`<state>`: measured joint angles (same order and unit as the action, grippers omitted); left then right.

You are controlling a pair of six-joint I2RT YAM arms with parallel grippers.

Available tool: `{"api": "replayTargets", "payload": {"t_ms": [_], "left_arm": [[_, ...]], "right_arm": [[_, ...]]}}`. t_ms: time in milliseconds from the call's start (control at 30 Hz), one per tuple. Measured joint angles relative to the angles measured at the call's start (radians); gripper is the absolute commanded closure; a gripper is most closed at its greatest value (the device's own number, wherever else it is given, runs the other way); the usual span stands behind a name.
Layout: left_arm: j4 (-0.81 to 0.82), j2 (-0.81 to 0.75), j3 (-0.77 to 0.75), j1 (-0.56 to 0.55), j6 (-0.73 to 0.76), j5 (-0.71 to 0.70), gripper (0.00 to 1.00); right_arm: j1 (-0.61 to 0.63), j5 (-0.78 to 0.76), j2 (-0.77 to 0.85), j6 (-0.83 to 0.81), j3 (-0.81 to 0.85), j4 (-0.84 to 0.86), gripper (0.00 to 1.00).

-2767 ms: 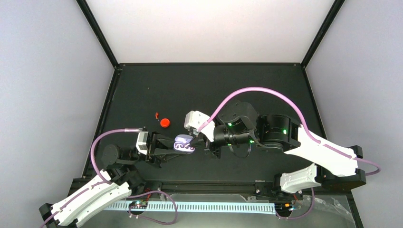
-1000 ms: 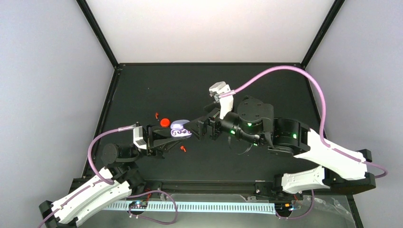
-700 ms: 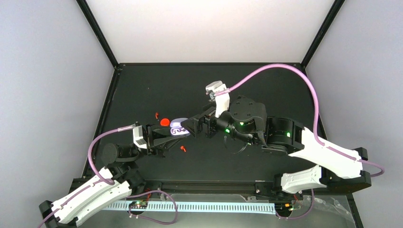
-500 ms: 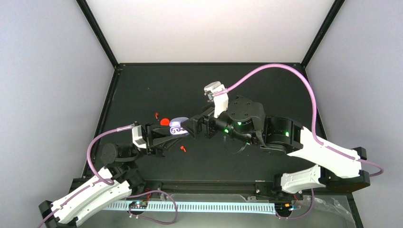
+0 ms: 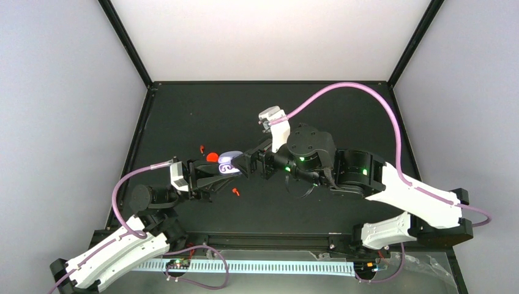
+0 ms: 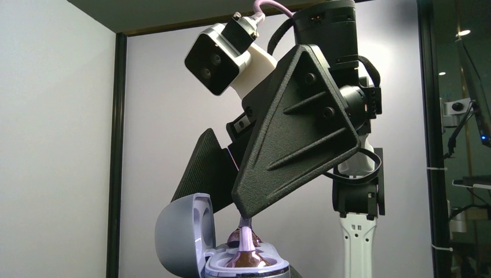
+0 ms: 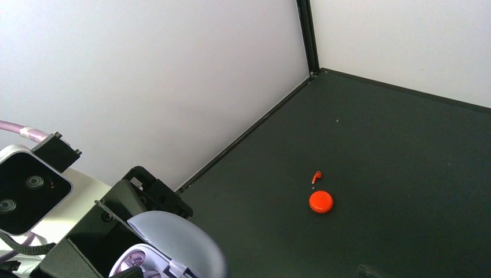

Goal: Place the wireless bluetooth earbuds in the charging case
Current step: Adjust the earbud with the charging case.

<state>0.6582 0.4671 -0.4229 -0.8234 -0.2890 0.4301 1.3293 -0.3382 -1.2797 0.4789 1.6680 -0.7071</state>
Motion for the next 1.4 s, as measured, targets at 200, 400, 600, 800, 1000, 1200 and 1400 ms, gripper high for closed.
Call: {"api": "replayTargets", "payload": {"t_ms": [200, 400, 600, 800, 1000, 1200, 1400], "left_arm": [[-0.001, 0.000, 0.000, 0.000, 0.000, 0.000, 0.98], [-0.004, 0.000, 0.000, 0.000, 0.000, 0.000, 0.98], [-0.007, 0.000, 0.000, 0.000, 0.000, 0.000, 0.98], [-0.008, -0.003, 0.000, 0.000, 0.000, -0.001, 0.99], [-0.014, -0.003, 0.000, 0.000, 0.000, -0.001, 0.99], [-0.018, -0.003, 0.000, 0.000, 0.000, -0.006, 0.98], [-0.022, -0.003, 0.000, 0.000, 0.000, -0.008, 0.99]], "right_arm": [[0.000, 0.000, -0.018, 0.000, 0.011, -0.005, 0.06], [0.000, -0.001, -0.023, 0.000, 0.017, -0.018, 0.08], [0.000, -0.003, -0.023, 0.002, 0.017, -0.027, 0.12], [0.000, -0.005, -0.022, 0.003, 0.017, -0.029, 0.15], [0.000, -0.010, -0.022, 0.003, 0.017, -0.031, 0.19], [0.000, -0.007, -0.022, 0.003, 0.017, -0.030, 0.28], [0.000, -0.002, -0.022, 0.001, 0.016, -0.031, 0.31]]}}
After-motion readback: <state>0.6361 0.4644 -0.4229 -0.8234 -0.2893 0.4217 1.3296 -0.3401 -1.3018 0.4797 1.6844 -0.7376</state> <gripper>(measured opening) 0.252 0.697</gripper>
